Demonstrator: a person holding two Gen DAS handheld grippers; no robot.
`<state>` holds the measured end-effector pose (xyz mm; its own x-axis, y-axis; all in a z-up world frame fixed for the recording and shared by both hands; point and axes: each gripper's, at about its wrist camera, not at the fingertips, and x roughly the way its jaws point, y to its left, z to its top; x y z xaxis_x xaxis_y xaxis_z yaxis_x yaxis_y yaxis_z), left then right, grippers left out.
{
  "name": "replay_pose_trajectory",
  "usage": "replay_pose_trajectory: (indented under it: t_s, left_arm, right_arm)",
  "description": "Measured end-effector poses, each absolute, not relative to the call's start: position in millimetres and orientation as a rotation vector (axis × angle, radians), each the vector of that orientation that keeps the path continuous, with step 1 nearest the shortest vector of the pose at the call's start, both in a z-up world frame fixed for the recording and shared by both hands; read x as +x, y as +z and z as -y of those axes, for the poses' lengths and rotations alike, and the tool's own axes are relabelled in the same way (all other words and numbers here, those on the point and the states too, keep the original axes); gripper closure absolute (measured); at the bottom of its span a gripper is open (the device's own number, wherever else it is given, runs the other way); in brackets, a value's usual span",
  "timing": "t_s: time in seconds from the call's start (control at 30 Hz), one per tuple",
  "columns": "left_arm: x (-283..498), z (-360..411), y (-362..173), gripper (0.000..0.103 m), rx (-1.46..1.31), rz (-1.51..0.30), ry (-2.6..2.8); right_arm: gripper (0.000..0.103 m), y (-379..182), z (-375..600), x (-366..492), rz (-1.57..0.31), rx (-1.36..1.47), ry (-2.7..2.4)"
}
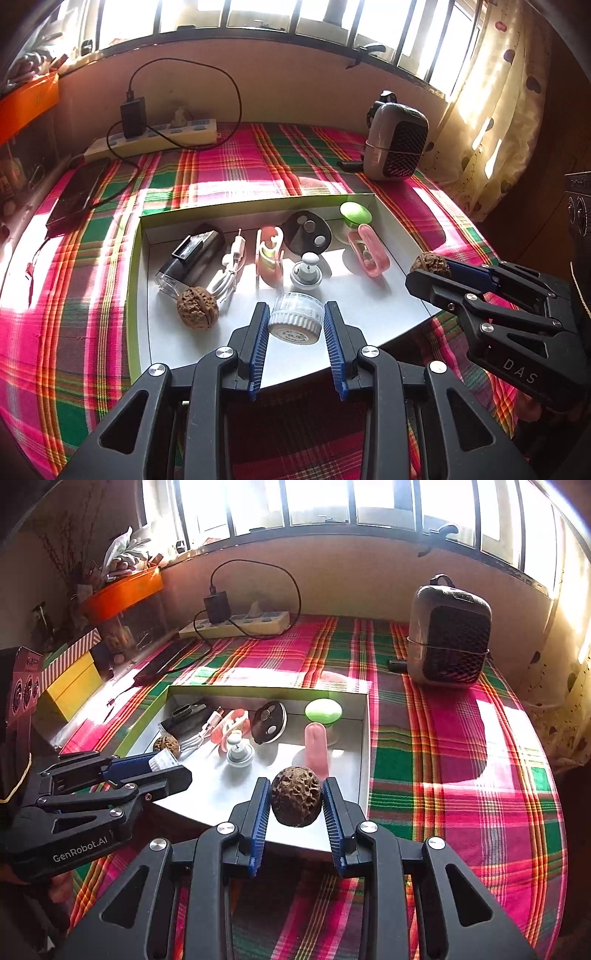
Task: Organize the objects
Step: 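Lower the walnut and white cylinder into the box and open both tools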
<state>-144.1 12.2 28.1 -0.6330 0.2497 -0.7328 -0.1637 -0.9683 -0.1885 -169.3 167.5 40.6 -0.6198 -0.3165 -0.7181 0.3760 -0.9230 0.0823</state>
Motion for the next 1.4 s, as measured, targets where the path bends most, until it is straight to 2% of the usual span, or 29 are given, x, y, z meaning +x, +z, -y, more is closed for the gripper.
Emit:
replay_pose_trajectory:
  t_s: [0.47,1.4]
  left_arm:
    - [-166,-9,9,0.075,-1.283,0.147,2.629]
    - [-173,-10,2,0.075,-1.3,0.118,2.632]
  right_arm:
    - [0.073,18,-149,-203,-0.119,1.163,-2.441]
    - [0.073,2,-131,-206,-0.24,1.18,-2.423]
